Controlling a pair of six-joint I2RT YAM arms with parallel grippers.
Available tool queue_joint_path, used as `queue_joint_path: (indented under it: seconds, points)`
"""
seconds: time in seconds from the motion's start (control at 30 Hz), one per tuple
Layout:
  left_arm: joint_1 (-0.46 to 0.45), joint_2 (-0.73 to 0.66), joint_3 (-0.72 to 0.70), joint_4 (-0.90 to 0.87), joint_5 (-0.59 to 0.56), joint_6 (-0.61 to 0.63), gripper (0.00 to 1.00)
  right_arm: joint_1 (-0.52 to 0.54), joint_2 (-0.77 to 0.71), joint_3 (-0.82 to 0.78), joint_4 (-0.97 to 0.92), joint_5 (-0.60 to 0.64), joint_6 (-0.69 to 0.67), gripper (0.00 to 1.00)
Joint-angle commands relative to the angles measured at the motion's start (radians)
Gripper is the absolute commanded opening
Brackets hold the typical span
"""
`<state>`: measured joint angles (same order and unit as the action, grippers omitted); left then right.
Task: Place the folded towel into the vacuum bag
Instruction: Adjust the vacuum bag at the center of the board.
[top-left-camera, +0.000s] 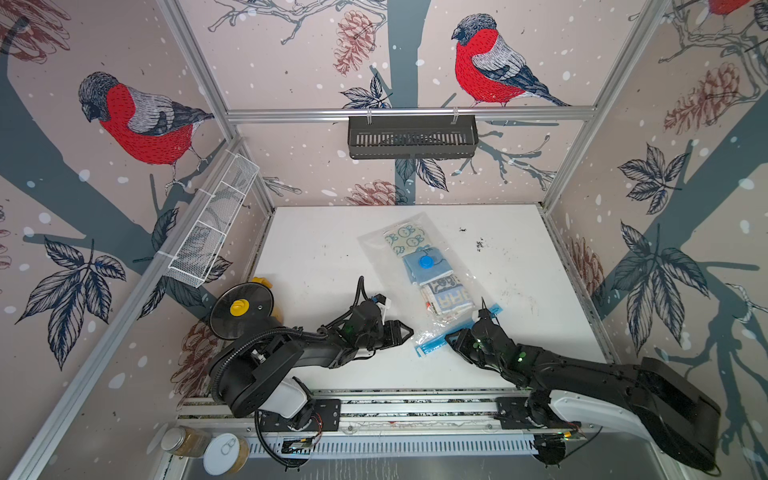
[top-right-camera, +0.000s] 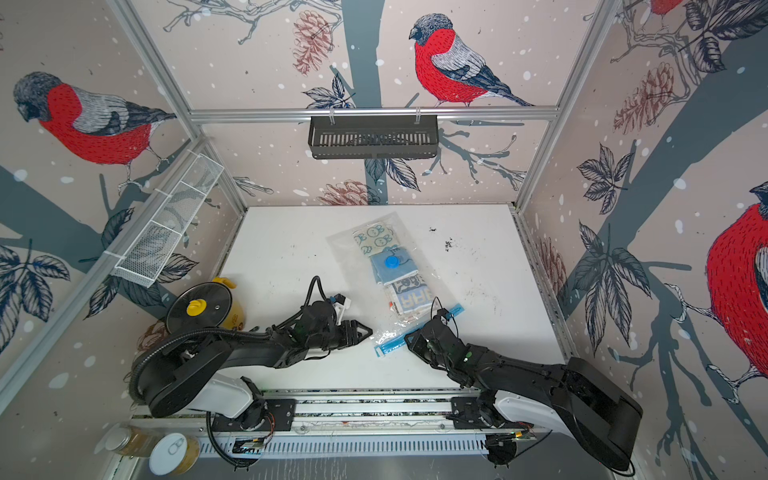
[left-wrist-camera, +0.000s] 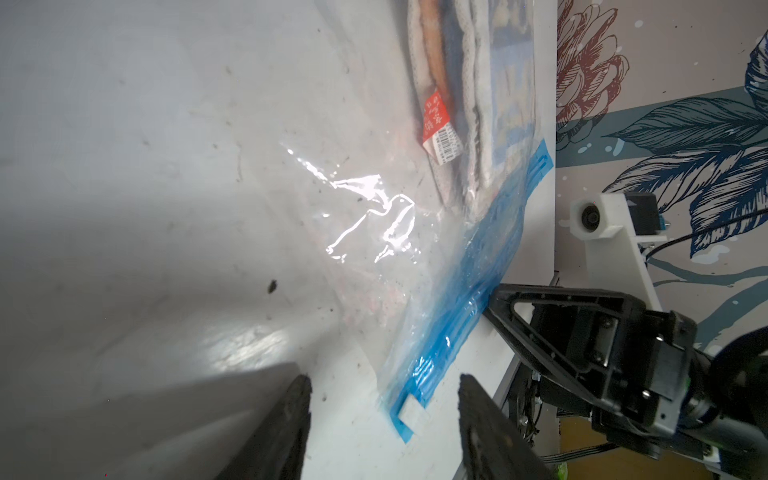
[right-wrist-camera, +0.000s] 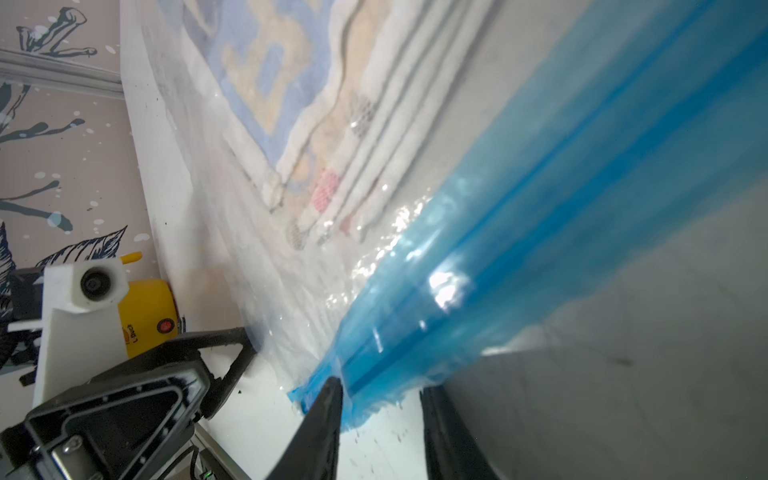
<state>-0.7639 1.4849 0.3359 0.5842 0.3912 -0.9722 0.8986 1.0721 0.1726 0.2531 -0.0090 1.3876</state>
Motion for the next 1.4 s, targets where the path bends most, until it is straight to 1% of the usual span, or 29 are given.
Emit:
queue_joint_path:
  seconds: [0.0, 0.17, 0.3, 0.37, 0.47, 0.53, 0.77, 0.9, 1.1, 1.23, 1.37]
  points:
    - [-0.002, 0.028, 0.01, 0.031, -0.006, -0.023, 0.53, 0.029, 0.018, -0.014, 0.043, 0.018, 0.034, 0.36]
    - [-0.002, 0.054, 0.033, 0.049, -0.018, -0.021, 0.36, 0.054, 0.067, -0.011, 0.12, 0.012, 0.032, 0.35]
    - [-0.002, 0.061, 0.042, 0.058, -0.026, -0.023, 0.25, 0.059, 0.081, -0.021, 0.172, 0.012, 0.034, 0.34]
    - [-0.002, 0.065, 0.052, 0.057, -0.033, -0.02, 0.17, 0.059, 0.08, -0.026, 0.189, 0.017, 0.034, 0.34]
    - [-0.001, 0.071, 0.064, 0.053, -0.042, -0.017, 0.09, 0.059, 0.073, -0.034, 0.202, 0.025, 0.04, 0.34]
    - [-0.002, 0.072, 0.073, 0.047, -0.049, -0.016, 0.06, 0.057, 0.068, -0.035, 0.201, 0.031, 0.04, 0.34]
    - [0.015, 0.09, 0.113, 0.013, -0.063, 0.014, 0.0, 0.048, 0.066, -0.044, 0.221, 0.04, 0.033, 0.34]
    - [0.044, 0.109, 0.133, 0.021, -0.042, 0.022, 0.0, 0.04, 0.058, -0.062, 0.29, 0.046, 0.027, 0.38]
    - [0.087, 0.093, 0.166, -0.018, -0.022, 0.048, 0.0, 0.024, 0.053, -0.044, 0.329, 0.061, -0.012, 0.4]
    - [0.088, 0.079, 0.178, -0.05, 0.005, 0.046, 0.0, 0.016, 0.082, -0.041, 0.402, 0.049, -0.03, 0.4]
    - [0.087, 0.067, 0.17, -0.056, 0.032, 0.031, 0.0, 0.014, 0.15, -0.035, 0.49, 0.012, -0.023, 0.4]
